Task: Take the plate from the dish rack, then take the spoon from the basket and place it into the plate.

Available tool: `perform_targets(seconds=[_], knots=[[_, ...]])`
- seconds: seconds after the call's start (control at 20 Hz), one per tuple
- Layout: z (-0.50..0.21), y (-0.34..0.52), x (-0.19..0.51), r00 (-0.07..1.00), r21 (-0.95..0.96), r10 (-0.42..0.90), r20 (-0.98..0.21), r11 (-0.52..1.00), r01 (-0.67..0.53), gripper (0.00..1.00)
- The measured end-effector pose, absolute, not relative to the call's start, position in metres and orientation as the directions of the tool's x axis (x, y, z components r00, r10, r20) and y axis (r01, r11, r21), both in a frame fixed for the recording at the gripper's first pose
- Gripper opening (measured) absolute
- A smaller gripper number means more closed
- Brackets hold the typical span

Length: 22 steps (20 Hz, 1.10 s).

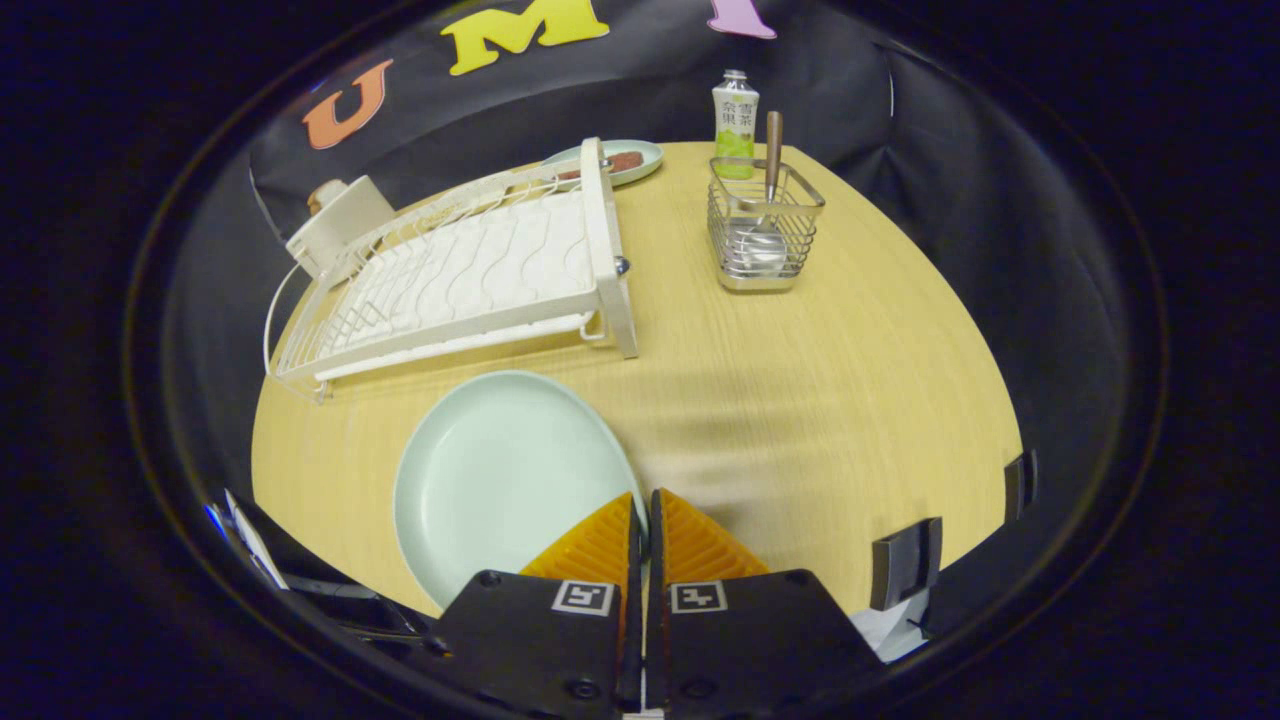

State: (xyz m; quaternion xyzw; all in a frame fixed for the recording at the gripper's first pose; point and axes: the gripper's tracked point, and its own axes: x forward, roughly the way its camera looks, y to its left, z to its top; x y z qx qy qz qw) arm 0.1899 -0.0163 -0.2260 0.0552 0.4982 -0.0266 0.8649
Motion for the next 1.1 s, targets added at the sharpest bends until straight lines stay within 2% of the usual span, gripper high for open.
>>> perform_targets(seconds=[0.4,0.6,0.7,0.75,0.8,1.0,1.05,1.1], knots=[[-0.249,-0.019,0.195,0.511,0.056,-0.004,-0.859,0.993,0.101,0.08],[-0.242,-0.018,0.198,0.571,0.092,0.029,-0.821,0.992,0.083,0.12],[-0.23,-0.021,0.204,0.641,0.077,0.031,-0.767,0.996,0.044,0.32],[-0.219,-0.027,0.206,0.685,0.059,0.018,-0.729,0.998,0.036,0.51],[-0.211,-0.031,0.21,0.723,0.041,0.005,-0.691,0.999,0.032,0.61],[-0.18,-0.05,0.212,0.815,0.0,-0.018,-0.58,1.0,0.022,0.95],[-0.177,-0.055,0.212,0.826,0.013,-0.01,-0.564,1.0,0.021,1.0],[-0.172,-0.058,0.214,0.833,0.032,-0.002,-0.553,0.999,0.023,1.0]])
